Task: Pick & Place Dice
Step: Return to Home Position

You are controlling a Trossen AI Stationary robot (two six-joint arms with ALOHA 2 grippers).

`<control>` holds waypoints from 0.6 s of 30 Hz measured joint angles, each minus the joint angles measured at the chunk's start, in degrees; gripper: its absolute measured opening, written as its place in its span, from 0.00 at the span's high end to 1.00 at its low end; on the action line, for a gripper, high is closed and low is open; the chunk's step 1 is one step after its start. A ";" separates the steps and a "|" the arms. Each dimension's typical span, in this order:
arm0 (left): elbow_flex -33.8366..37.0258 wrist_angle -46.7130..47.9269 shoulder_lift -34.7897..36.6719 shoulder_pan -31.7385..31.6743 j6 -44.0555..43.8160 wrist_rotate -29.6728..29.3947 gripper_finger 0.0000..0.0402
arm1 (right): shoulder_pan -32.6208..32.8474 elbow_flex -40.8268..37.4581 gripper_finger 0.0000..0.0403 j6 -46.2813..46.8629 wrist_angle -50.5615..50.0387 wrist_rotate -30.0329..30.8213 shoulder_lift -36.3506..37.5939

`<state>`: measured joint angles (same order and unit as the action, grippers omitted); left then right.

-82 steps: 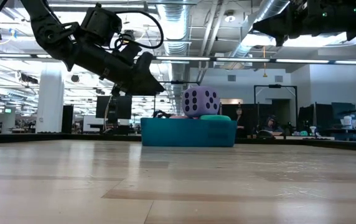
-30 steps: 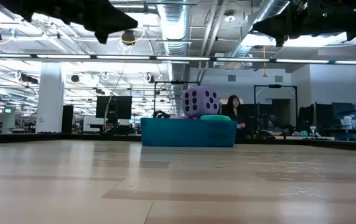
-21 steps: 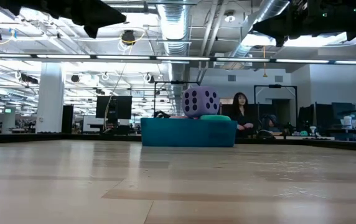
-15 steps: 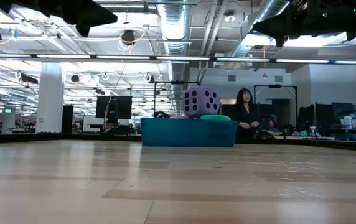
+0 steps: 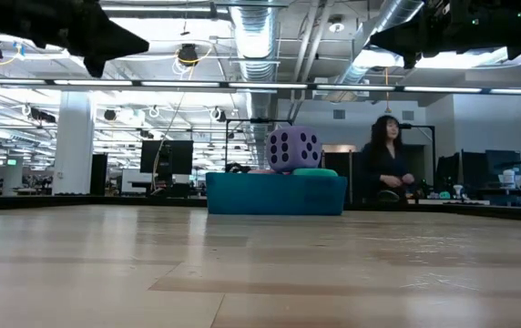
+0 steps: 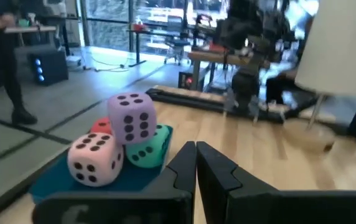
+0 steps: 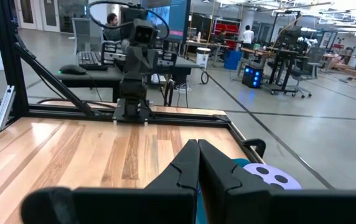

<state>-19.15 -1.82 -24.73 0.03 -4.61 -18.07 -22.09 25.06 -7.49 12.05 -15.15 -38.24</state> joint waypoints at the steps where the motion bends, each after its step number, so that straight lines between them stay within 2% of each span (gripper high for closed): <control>1: 0.42 -0.61 0.33 0.00 -1.93 0.00 0.99 | 0.00 0.00 1.00 0.00 0.05 -0.01 0.00; 6: 0.98 -1.52 0.08 0.00 -9.19 0.03 1.00 | 0.00 0.00 1.00 0.00 0.37 0.01 0.02; 10: 0.99 -1.67 -0.63 0.00 -9.30 0.05 0.99 | 0.00 0.00 1.00 0.01 0.37 0.00 0.00; 14: 1.00 -1.55 -0.88 0.00 -2.79 0.05 0.99 | 0.00 0.00 1.00 0.00 0.37 -0.01 0.00; 18: 1.00 -0.50 -0.61 0.00 -0.66 0.05 1.00 | 0.00 0.00 1.00 0.01 0.20 -0.01 0.00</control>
<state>-18.15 -2.32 -25.33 0.03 -5.26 -18.02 -22.09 25.06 -7.48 12.25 -15.16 -38.24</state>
